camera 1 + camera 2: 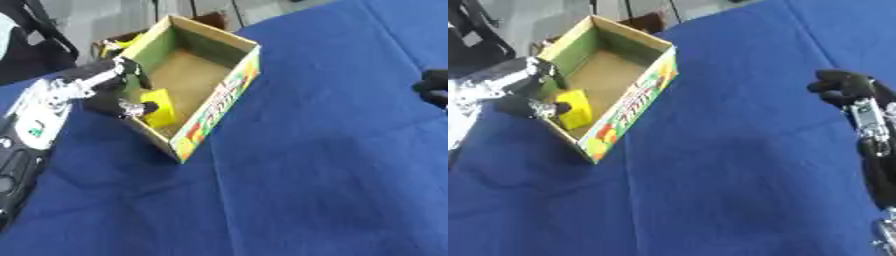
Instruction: Pick up objects on the table and place them in the box.
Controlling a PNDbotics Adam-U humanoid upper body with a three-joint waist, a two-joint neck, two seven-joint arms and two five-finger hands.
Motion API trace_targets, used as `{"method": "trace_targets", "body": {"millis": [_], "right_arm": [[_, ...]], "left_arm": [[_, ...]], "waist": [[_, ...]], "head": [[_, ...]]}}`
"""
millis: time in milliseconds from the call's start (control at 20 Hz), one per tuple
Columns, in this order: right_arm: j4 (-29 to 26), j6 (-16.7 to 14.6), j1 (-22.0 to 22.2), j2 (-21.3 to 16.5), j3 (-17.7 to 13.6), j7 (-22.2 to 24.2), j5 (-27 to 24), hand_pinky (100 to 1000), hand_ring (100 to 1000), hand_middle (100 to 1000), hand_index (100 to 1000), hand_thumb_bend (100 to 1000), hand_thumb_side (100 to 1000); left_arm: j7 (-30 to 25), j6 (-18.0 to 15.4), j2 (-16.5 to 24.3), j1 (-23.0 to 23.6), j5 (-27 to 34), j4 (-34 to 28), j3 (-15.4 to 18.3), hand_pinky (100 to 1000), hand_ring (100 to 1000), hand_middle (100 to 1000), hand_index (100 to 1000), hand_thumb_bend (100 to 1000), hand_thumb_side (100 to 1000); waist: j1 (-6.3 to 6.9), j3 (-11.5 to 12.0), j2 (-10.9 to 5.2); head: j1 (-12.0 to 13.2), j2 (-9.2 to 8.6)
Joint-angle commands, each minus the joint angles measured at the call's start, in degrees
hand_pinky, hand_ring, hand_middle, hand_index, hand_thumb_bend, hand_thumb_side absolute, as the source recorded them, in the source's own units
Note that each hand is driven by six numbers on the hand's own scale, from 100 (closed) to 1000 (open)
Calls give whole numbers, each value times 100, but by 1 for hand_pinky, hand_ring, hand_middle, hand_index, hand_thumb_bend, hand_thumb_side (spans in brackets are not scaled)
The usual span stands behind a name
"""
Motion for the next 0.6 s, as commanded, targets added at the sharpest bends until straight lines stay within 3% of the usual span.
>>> {"method": "trace_targets", "body": {"millis": [50,100,300,450,600], "right_arm": [[-119,-4,-24,-62,-11,-13,-7,871,911,653,785,100,921],[-119,-2,-14,-66,-14,-16,-7,871,911,653,785,100,921],[-119,11,37,-95,-34,-36,4,871,911,653,784,100,920],[-119,19,73,-116,-51,-57,15,871,911,653,784,100,919],[-119,26,109,-131,-69,-80,26,870,911,653,784,100,919]], "left_arm": [[79,-58,201,-89,-247,-181,114,754,893,929,985,1000,799],[142,-32,211,-100,-283,-261,186,761,889,914,987,1000,885],[450,151,218,-173,-68,-741,639,680,824,836,974,973,1000],[701,304,177,-237,178,-1148,1040,632,783,794,944,896,1000],[954,474,85,-251,431,-1560,1452,528,688,696,878,768,1000]], "waist": [[-53,37,-142],[-53,59,-154],[-53,150,-201],[-53,212,-239],[-64,277,-275]], "head": [[-33,-5],[-51,14],[-125,93],[-174,142],[-233,175]]}}
